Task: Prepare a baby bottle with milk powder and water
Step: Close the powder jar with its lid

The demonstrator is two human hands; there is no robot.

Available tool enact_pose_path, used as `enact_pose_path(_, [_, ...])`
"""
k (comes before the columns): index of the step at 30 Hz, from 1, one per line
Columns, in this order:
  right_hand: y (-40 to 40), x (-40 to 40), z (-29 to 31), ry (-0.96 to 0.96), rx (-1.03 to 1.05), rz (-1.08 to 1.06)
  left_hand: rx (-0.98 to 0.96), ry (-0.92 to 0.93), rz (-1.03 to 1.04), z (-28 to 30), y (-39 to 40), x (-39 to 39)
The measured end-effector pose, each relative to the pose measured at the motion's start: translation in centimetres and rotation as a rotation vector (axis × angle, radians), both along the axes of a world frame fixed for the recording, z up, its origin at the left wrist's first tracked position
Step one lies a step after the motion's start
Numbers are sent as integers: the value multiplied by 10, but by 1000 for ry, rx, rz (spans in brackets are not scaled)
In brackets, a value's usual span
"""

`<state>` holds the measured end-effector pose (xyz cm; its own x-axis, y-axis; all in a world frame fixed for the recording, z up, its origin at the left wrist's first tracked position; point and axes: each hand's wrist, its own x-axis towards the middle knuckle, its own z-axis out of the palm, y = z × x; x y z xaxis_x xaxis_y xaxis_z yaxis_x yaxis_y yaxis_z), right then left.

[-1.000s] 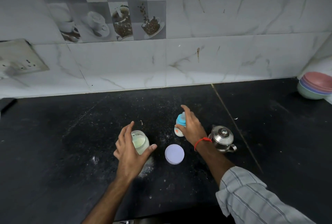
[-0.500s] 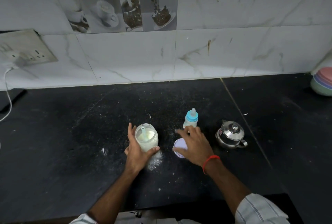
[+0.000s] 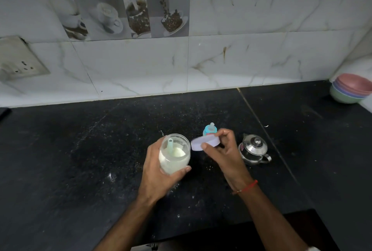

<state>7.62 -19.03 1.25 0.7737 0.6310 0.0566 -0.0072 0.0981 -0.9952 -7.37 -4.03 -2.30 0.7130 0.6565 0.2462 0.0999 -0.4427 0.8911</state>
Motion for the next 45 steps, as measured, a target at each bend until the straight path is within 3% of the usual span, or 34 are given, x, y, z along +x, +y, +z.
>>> enact_pose_path(5, [-15, -29, 43, -21, 286, -71, -111, -29, -67, 32, -19, -1])
enact_pose_path(8, [-22, -39, 49, -22, 342, -77, -88, -4, -137, 38, -29, -4])
enact_pose_path(23, [-40, -38, 56, -582, -195, 87, 4, 16, -236, 71, -47, -10])
enact_pose_path(28, [-45, -31, 65, -578, -247, 203, 22, 70, -256, 78, -40, -7])
enact_pose_path(32, [-65, -10, 87, -595, -185, 472, 2, 107, -280, 81, -30, -9])
enact_pose_path(34, [-73, 3, 98, -708, -267, 588, 4, 146, -321, 82, -26, -9])
enact_pose_path(37, [-73, 13, 104, -871, -393, 584, -12, 196, -409, 83, -26, -9])
enact_pose_path(41, [-70, 16, 104, -893, -467, 564, -50, 204, -474, 83, -32, -8])
enact_pose_path(45, [-77, 19, 110, -844, -405, 646, -131, 162, -470, 84, -28, -8])
